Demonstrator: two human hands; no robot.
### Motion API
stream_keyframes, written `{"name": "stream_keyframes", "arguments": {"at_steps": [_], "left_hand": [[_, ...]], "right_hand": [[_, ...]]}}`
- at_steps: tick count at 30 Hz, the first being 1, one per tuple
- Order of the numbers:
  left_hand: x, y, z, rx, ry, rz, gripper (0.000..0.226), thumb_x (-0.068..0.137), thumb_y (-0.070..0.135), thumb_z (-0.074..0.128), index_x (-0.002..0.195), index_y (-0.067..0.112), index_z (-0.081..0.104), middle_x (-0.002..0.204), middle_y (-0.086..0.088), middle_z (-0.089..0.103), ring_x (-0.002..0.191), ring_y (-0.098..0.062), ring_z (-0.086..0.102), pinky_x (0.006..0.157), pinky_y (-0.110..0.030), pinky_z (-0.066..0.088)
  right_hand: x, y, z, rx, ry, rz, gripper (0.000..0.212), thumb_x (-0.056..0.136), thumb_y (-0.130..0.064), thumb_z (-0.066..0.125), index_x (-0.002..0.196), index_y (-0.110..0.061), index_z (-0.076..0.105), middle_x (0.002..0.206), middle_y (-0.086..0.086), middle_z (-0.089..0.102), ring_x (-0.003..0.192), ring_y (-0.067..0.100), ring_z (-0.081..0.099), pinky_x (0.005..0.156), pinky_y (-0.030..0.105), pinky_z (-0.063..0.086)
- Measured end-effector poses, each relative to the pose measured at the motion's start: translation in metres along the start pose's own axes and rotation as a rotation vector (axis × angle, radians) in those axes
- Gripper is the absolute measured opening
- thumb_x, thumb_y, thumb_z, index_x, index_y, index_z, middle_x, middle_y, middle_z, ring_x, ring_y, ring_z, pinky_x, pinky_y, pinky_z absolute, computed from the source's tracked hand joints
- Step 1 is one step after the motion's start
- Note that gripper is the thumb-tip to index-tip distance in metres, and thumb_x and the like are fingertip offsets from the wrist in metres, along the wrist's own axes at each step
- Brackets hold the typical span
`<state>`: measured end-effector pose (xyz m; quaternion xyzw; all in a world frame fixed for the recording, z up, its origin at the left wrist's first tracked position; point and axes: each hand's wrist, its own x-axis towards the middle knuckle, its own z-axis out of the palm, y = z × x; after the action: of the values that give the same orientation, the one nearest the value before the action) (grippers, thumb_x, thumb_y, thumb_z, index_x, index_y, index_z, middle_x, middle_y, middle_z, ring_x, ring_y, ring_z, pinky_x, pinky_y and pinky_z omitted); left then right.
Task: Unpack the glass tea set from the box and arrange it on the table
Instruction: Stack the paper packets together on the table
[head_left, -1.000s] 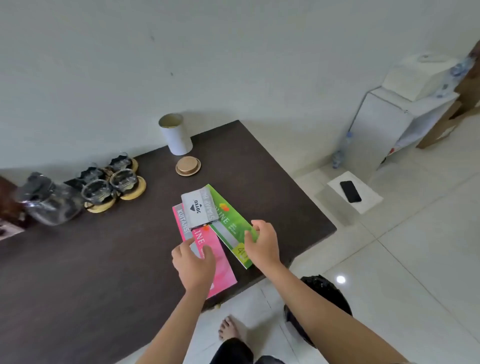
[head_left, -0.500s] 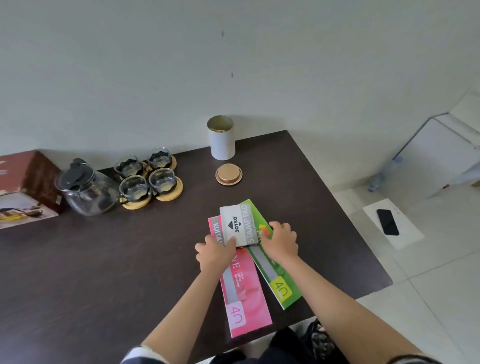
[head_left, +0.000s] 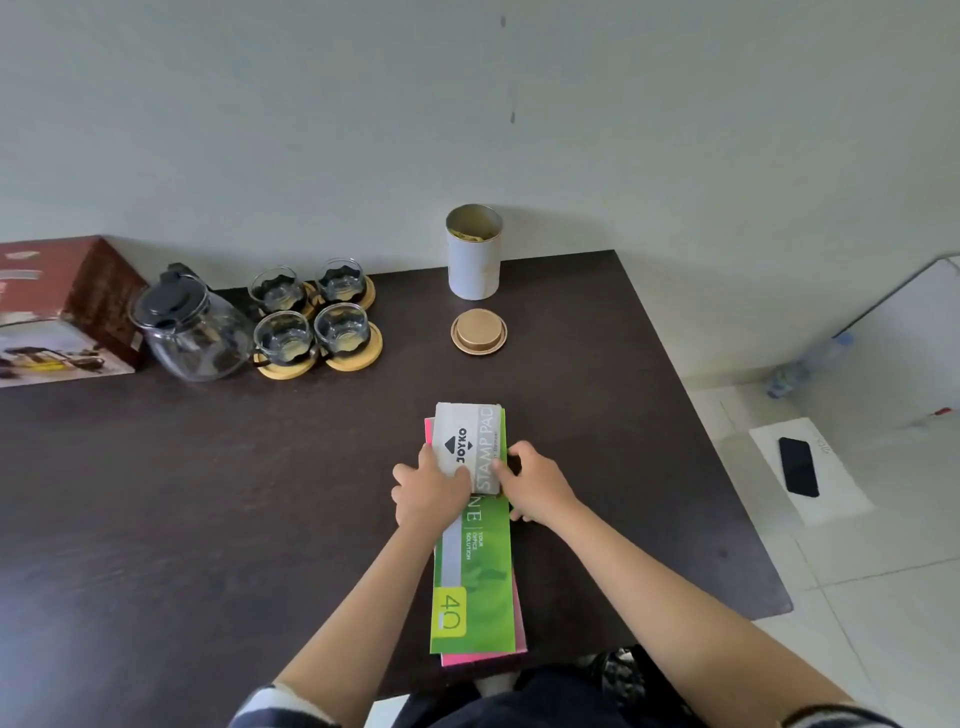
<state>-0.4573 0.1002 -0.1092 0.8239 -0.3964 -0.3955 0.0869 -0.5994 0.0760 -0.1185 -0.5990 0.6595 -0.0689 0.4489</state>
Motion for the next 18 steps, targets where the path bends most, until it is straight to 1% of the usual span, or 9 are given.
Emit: {"name": "stream_keyframes", "arguments": {"at_steps": [3, 4, 6, 8, 9, 11, 14, 16, 18], "left_hand": [[-0.004, -0.002, 0.0, 0.01, 0.018, 0.0, 0.059, 0.086, 0.039, 0.05, 0.137, 0.015, 0.032, 0.126, -0.012, 0.034, 0.114, -0.037, 0.041, 0.088, -0.04, 0.038], [-0.005, -0.003, 0.0, 0.004, 0.018, -0.002, 0.058, 0.085, 0.038, 0.052, 0.135, 0.013, 0.033, 0.126, -0.012, 0.035, 0.115, -0.037, 0.042, 0.088, -0.04, 0.039], [-0.004, -0.005, -0.001, -0.031, 0.016, -0.009, 0.06, 0.085, 0.039, 0.055, 0.134, 0.011, 0.035, 0.127, -0.012, 0.036, 0.116, -0.038, 0.044, 0.09, -0.04, 0.04], [-0.003, -0.007, -0.002, -0.077, 0.016, -0.019, 0.058, 0.085, 0.04, 0.055, 0.131, 0.009, 0.038, 0.128, -0.013, 0.038, 0.115, -0.038, 0.046, 0.093, -0.041, 0.041], [-0.003, -0.007, -0.003, -0.089, 0.011, -0.019, 0.057, 0.086, 0.041, 0.055, 0.129, 0.008, 0.039, 0.128, -0.013, 0.038, 0.114, -0.038, 0.048, 0.093, -0.041, 0.042], [-0.002, -0.009, -0.004, -0.092, -0.005, -0.012, 0.054, 0.087, 0.042, 0.053, 0.127, 0.007, 0.041, 0.127, -0.014, 0.04, 0.11, -0.036, 0.05, 0.091, -0.041, 0.044], [-0.003, -0.015, -0.007, -0.052, -0.031, 0.015, 0.049, 0.088, 0.043, 0.05, 0.123, 0.009, 0.043, 0.123, -0.014, 0.044, 0.098, -0.031, 0.052, 0.084, -0.038, 0.045], [-0.002, -0.019, -0.008, -0.011, -0.04, 0.04, 0.049, 0.089, 0.045, 0.049, 0.122, 0.01, 0.043, 0.121, -0.013, 0.047, 0.098, -0.03, 0.053, 0.084, -0.038, 0.045], [-0.001, -0.022, -0.009, 0.008, -0.043, 0.061, 0.051, 0.089, 0.047, 0.049, 0.125, 0.011, 0.042, 0.123, -0.013, 0.047, 0.103, -0.031, 0.054, 0.085, -0.037, 0.043]], "right_hand": [[0.0, -0.001, 0.004, 0.005, 0.044, -0.049, 0.033, 0.095, -0.04, 0.048, 0.111, -0.012, 0.055, 0.078, -0.004, 0.057, 0.068, 0.015, 0.058, 0.053, 0.027, 0.041], [0.001, -0.001, 0.004, 0.007, 0.063, -0.059, 0.031, 0.095, -0.038, 0.05, 0.107, -0.011, 0.059, 0.076, -0.005, 0.056, 0.069, 0.014, 0.055, 0.055, 0.027, 0.04], [0.002, -0.004, 0.003, 0.021, 0.096, -0.066, 0.027, 0.094, -0.033, 0.053, 0.1, -0.009, 0.064, 0.079, -0.001, 0.06, 0.074, 0.015, 0.056, 0.063, 0.03, 0.043], [0.005, -0.009, 0.001, 0.041, 0.118, -0.062, 0.023, 0.093, -0.028, 0.055, 0.097, -0.007, 0.064, 0.088, 0.004, 0.064, 0.078, 0.016, 0.057, 0.067, 0.029, 0.044], [0.007, -0.012, 0.001, 0.052, 0.124, -0.059, 0.022, 0.092, -0.027, 0.056, 0.096, -0.006, 0.064, 0.089, 0.006, 0.065, 0.079, 0.017, 0.057, 0.067, 0.029, 0.044], [0.011, -0.016, 0.002, 0.051, 0.126, -0.062, 0.02, 0.091, -0.025, 0.056, 0.089, -0.006, 0.061, 0.083, 0.006, 0.064, 0.076, 0.018, 0.057, 0.064, 0.03, 0.043], [0.013, -0.019, 0.005, 0.021, 0.119, -0.071, 0.016, 0.091, -0.025, 0.056, 0.079, -0.013, 0.055, 0.072, -0.001, 0.057, 0.066, 0.016, 0.054, 0.054, 0.029, 0.039], [0.014, -0.018, 0.007, 0.004, 0.127, -0.071, 0.015, 0.09, -0.026, 0.055, 0.079, -0.015, 0.055, 0.075, 0.0, 0.059, 0.065, 0.014, 0.053, 0.051, 0.028, 0.037], [0.016, -0.016, 0.01, -0.001, 0.141, -0.073, 0.016, 0.09, -0.028, 0.055, 0.083, -0.014, 0.057, 0.083, 0.002, 0.062, 0.071, 0.016, 0.056, 0.054, 0.028, 0.038]]}}
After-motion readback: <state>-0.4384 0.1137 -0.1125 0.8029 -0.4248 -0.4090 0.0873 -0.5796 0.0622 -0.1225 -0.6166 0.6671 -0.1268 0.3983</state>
